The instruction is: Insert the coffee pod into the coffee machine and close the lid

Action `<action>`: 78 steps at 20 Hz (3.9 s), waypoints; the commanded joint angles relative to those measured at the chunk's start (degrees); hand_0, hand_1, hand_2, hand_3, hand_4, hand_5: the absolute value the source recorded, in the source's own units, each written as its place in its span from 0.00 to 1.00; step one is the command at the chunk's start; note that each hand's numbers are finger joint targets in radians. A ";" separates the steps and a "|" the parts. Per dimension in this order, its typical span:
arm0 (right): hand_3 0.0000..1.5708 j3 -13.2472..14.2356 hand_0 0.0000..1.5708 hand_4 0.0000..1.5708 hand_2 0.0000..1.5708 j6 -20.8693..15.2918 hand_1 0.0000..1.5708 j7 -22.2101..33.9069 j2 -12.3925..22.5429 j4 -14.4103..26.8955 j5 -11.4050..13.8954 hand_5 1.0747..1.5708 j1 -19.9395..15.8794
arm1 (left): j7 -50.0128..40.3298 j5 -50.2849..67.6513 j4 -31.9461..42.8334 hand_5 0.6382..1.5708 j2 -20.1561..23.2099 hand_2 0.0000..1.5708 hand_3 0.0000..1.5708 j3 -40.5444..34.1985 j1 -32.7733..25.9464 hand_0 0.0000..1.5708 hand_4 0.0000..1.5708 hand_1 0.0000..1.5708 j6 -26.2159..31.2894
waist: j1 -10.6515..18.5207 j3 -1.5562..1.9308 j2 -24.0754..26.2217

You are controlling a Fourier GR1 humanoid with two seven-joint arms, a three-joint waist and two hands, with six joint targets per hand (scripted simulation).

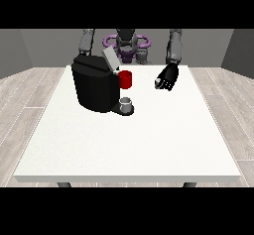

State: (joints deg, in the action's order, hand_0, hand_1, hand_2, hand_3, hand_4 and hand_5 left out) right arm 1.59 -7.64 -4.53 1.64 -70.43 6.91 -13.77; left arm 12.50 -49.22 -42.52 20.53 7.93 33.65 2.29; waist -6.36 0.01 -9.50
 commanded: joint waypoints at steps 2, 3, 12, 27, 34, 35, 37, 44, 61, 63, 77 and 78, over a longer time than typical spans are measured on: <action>0.00 -2.56 0.00 0.00 0.00 -4.02 0.00 3.80 -0.92 1.22 4.82 1.00 2.09 | 0.86 3.68 -0.65 1.00 -3.75 0.91 0.86 -2.06 2.17 0.91 0.31 0.91 3.54 | 0.06 -0.03 4.18; 0.00 -0.90 0.00 0.00 0.00 -3.65 0.00 2.82 0.32 2.37 4.06 1.00 0.75 | 2.21 4.50 -0.80 1.00 -3.75 0.91 0.87 -2.77 2.42 0.92 0.33 0.92 4.05 | 0.78 -0.02 2.85; 0.00 0.89 0.00 0.00 0.00 -2.47 0.00 1.00 2.04 7.18 3.45 1.00 -0.96 | -2.31 5.23 -3.90 1.00 -2.02 0.89 0.85 -4.74 11.36 0.90 0.34 0.90 15.67 | 0.35 0.00 4.89; 0.00 -2.43 0.00 0.00 0.00 -1.02 0.00 4.69 -0.29 2.07 3.78 1.00 -4.63 | -10.95 9.59 -3.22 1.00 -2.16 0.81 0.82 -12.42 24.49 0.78 0.32 0.78 24.25 | -5.13 0.00 5.39; 0.00 -2.57 0.00 0.00 0.00 -0.55 0.00 5.44 1.01 -3.60 3.23 1.00 -7.93 | -8.81 8.86 -0.51 1.00 4.80 0.80 0.81 -15.30 30.79 0.75 0.31 0.75 23.49 | -10.89 -0.02 -0.40; 0.00 -2.49 0.00 0.00 0.00 -2.00 0.00 2.34 -0.56 -2.18 3.21 1.00 -6.79 | -8.97 8.63 -0.76 1.00 4.96 0.79 0.81 -14.90 31.49 0.74 0.31 0.74 24.38 | -9.22 0.00 -1.13; 0.00 -3.35 0.00 0.00 0.00 -1.93 0.00 4.30 -0.27 -3.50 4.08 1.00 -6.24 | -10.03 7.73 0.40 1.00 3.89 0.81 0.80 -14.46 30.80 0.78 0.31 0.78 22.98 | -10.41 0.00 -0.79; 0.00 -1.51 0.00 0.17 0.00 -0.54 0.00 3.00 1.85 -5.67 2.98 1.00 -8.59 | -10.33 7.72 2.14 1.00 4.55 0.83 0.79 -15.81 34.43 0.80 0.31 0.80 21.40 | -12.47 0.01 -4.68; 0.00 1.62 0.00 0.14 0.00 -2.22 0.00 6.28 2.15 -3.18 2.03 1.00 -11.03 | -9.79 6.71 4.66 1.00 2.21 0.79 0.76 -14.44 35.79 0.76 0.28 0.76 22.90 | -10.31 0.00 -4.34; 0.00 1.30 0.00 0.08 0.00 -1.88 0.00 3.01 3.07 -3.39 2.80 1.00 -10.92 | -7.34 7.43 4.88 1.00 5.35 0.80 0.76 -16.32 38.15 0.76 0.27 0.76 22.14 | -11.96 0.00 -9.04; 0.00 1.24 0.00 0.00 0.00 -2.29 0.00 6.40 2.58 -2.72 2.88 1.00 -11.62 | -7.19 5.61 5.85 1.00 3.71 0.78 0.75 -15.14 38.47 0.77 0.23 0.77 20.30 | -11.15 0.00 -6.43; 0.00 0.13 0.00 0.00 0.00 -4.05 0.00 7.78 1.11 -5.53 3.73 1.00 -12.77 | -4.33 5.19 6.61 1.00 6.04 0.77 0.75 -15.87 38.02 0.76 0.23 0.76 18.01 | -12.34 -0.02 -8.86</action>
State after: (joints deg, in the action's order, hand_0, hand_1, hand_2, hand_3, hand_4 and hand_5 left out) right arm 3.04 -10.53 1.13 3.94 -73.59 9.75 -26.11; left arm 6.03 -43.62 -36.73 25.45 -7.37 71.92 22.68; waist -17.46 -0.04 -17.48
